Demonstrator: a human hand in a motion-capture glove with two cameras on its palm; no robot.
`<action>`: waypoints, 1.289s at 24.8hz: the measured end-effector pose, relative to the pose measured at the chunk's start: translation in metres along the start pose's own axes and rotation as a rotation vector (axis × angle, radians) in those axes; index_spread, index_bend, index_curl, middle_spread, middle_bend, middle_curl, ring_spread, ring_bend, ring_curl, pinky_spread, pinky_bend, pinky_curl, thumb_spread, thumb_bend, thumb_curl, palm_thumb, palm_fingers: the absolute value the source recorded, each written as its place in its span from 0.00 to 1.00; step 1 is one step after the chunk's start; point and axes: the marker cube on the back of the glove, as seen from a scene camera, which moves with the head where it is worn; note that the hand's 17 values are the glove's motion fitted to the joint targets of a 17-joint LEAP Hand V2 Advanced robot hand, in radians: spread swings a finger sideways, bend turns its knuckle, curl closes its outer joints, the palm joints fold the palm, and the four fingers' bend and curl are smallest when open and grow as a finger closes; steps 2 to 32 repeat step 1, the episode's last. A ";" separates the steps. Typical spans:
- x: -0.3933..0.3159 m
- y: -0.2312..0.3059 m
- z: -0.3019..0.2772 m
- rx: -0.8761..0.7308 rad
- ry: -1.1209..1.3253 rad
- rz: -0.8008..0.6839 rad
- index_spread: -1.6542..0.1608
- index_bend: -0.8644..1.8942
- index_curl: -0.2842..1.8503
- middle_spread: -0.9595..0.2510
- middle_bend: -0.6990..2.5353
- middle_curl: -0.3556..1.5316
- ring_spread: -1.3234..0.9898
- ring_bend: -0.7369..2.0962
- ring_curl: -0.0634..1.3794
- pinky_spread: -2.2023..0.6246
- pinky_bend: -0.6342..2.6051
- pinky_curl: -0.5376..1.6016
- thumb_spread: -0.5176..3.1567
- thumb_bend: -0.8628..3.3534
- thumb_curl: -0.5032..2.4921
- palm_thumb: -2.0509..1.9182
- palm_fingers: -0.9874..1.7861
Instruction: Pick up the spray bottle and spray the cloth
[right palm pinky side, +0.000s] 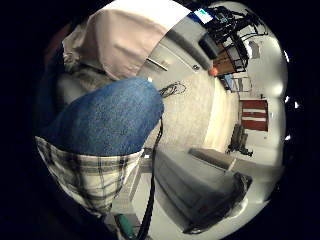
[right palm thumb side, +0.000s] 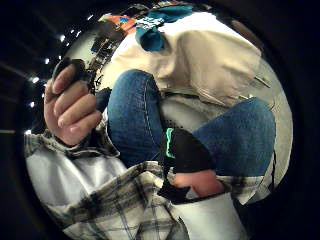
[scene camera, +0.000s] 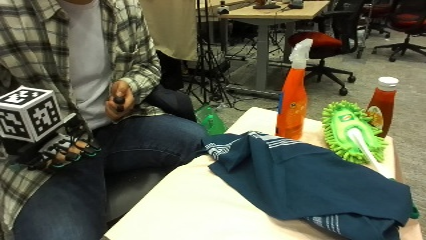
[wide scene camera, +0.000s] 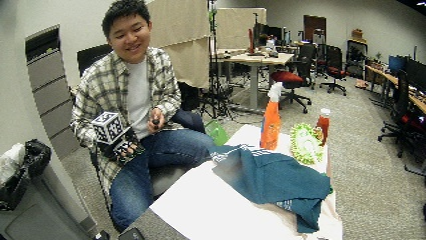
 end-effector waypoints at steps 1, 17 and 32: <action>0.001 0.001 0.002 -0.004 0.001 0.001 0.69 0.39 0.29 0.71 0.28 0.34 0.59 0.32 0.24 0.85 0.27 0.41 0.44 0.20 0.32 0.63 0.40; 0.001 0.001 0.002 -0.004 0.001 0.001 0.69 0.39 0.29 0.71 0.28 0.34 0.59 0.32 0.24 0.85 0.27 0.41 0.44 0.20 0.32 0.63 0.40; 0.001 0.001 0.002 -0.004 0.001 0.001 0.69 0.39 0.29 0.71 0.28 0.34 0.59 0.32 0.24 0.85 0.27 0.41 0.44 0.20 0.32 0.63 0.40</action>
